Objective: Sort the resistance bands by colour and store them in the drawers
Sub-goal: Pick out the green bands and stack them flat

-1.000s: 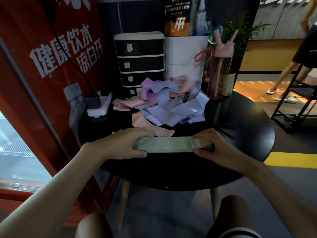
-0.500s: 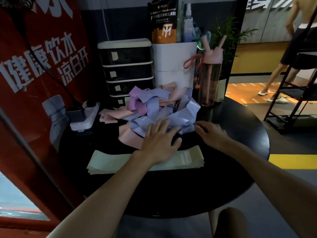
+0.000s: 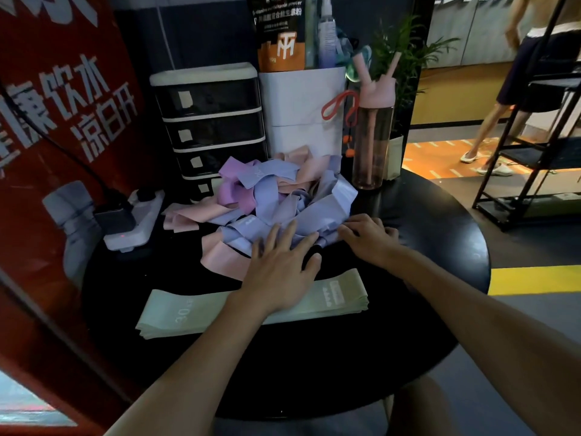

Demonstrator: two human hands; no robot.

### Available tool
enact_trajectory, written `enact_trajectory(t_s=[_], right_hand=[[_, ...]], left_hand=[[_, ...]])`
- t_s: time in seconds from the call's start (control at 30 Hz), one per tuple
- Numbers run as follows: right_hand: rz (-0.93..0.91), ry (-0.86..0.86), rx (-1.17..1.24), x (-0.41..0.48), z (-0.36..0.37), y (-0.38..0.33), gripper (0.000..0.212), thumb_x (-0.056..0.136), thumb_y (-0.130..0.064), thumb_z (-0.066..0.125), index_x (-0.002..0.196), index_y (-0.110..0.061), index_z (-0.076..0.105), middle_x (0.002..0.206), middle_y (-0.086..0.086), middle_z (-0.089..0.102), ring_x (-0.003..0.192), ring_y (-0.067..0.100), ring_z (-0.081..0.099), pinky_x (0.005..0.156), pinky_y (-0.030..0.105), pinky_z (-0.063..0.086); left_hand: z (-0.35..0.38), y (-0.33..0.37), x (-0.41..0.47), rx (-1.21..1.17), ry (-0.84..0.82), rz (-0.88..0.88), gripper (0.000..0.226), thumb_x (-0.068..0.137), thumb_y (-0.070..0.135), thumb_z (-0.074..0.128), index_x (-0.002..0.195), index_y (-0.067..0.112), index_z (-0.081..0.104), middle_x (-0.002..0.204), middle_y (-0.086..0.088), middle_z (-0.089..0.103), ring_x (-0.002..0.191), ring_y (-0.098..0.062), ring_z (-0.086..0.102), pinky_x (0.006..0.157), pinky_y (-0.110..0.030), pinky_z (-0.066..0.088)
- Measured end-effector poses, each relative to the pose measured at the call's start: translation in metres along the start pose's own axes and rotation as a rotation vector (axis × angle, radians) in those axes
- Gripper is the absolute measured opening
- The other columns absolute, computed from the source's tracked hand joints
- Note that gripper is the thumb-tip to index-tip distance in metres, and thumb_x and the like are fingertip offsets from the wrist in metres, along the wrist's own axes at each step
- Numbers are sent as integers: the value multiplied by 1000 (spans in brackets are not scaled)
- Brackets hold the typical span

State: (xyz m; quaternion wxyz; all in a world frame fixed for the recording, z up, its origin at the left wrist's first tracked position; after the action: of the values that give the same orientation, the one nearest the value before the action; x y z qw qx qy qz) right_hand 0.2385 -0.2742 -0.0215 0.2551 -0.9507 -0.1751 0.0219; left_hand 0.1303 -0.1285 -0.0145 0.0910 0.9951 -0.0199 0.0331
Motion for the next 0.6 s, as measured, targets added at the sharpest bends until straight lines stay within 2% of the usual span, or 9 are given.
enact_trajectory(t_s=[0.07, 0.1, 0.17, 0.2, 0.23, 0.3, 0.37, 0.47, 0.6], right_hand=[[-57, 37, 104, 2, -5, -4, 35, 92, -51, 35, 78, -41, 65, 113, -11, 47, 118, 20, 47, 103, 48, 34], [-110, 66, 157, 4, -8, -6, 35, 93, -44, 40, 65, -37, 60, 106, -7, 48, 111, 23, 52, 98, 46, 39], [-208, 114, 225, 3, -20, -15, 42, 97, -17, 48, 58, -31, 48, 95, 1, 47, 97, 27, 51, 85, 33, 38], [-237, 140, 241, -4, -29, -23, 43, 97, -9, 48, 57, -25, 48, 93, 3, 46, 93, 23, 47, 82, 29, 34], [-247, 171, 263, -10, -41, -31, 39, 97, -5, 48, 59, -15, 53, 94, 4, 47, 94, 19, 44, 82, 25, 34], [-266, 215, 270, -18, -58, -40, 26, 97, -2, 49, 79, 7, 64, 104, 5, 49, 104, 17, 44, 83, 9, 33], [-326, 261, 280, -25, -76, -52, 21, 97, -1, 49, 97, 12, 65, 115, 6, 47, 111, 14, 44, 82, -4, 28], [-385, 365, 336, -35, -104, -66, 23, 96, 3, 48, 111, 7, 64, 124, 9, 47, 112, 12, 47, 81, -4, 31], [-433, 418, 407, -48, -133, -83, 28, 94, 6, 49, 118, 4, 63, 129, 12, 50, 111, 16, 53, 84, 5, 37]], left_hand=[[0, 0, 0, 1, 6, -5, 55, 103, 57, 18, 156, 45, 10, 168, 5, -6, 153, -21, -12, 121, -55, 1], [-1, 0, 0, 5, 12, -4, 55, 103, 57, 18, 156, 45, 10, 167, 5, -5, 153, -21, -11, 121, -54, 2], [-2, 0, -1, 13, 23, 1, 55, 103, 55, 19, 156, 44, 9, 167, 5, -4, 153, -22, -10, 121, -53, 3], [-2, 0, -1, 17, 27, 7, 55, 104, 55, 20, 156, 43, 9, 167, 5, -3, 153, -22, -9, 121, -53, 4], [-2, 0, -1, 22, 35, 15, 55, 104, 54, 21, 156, 42, 9, 166, 4, -2, 153, -24, -8, 120, -53, 6], [-4, 0, -1, 30, 66, 33, 55, 104, 54, 22, 156, 41, 10, 165, 3, 1, 153, -26, -4, 119, -54, 10], [-4, -1, -3, 4, 81, 36, 55, 105, 53, 22, 157, 40, 12, 166, 3, 1, 153, -27, -2, 119, -53, 12], [-6, -2, -4, -75, 77, 25, 50, 105, 50, 26, 153, 39, 22, 166, 3, 0, 153, -24, -1, 118, -52, 12], [-23, 0, -8, -108, 226, 5, 39, 103, 41, 40, 138, 27, 45, 150, -6, 29, 141, -28, 26, 110, -46, 26]])
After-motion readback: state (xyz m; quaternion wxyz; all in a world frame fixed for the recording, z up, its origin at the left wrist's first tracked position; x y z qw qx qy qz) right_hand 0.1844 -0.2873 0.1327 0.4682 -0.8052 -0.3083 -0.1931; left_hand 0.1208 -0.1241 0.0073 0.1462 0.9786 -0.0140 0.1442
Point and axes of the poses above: each hand's wrist, its own x-axis towards the middle knuckle, its own z-axis out of the palm, y = z × x, the point moved 8 cm from there along x, towards the middle knuckle
